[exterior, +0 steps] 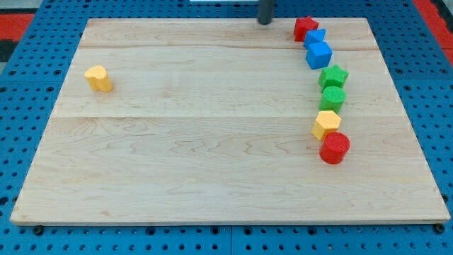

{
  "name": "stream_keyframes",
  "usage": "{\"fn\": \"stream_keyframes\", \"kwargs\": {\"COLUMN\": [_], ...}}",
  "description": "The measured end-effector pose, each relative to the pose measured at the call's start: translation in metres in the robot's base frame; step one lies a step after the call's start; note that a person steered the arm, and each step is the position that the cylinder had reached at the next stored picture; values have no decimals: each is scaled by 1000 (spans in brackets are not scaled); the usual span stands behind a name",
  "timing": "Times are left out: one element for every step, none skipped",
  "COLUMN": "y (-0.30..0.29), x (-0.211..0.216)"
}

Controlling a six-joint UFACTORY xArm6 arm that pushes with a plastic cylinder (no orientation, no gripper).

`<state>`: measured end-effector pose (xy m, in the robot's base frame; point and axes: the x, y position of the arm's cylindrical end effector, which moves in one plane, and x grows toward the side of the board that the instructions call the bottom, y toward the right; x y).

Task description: Place the yellow heart parallel to yellow hexagon

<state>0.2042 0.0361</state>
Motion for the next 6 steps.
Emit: {"fn": "stream_keyframes", "kwargs": {"y": [-93, -194, -242, -245, -237, -252], "x": [23, 59, 134, 174, 180, 150]}}
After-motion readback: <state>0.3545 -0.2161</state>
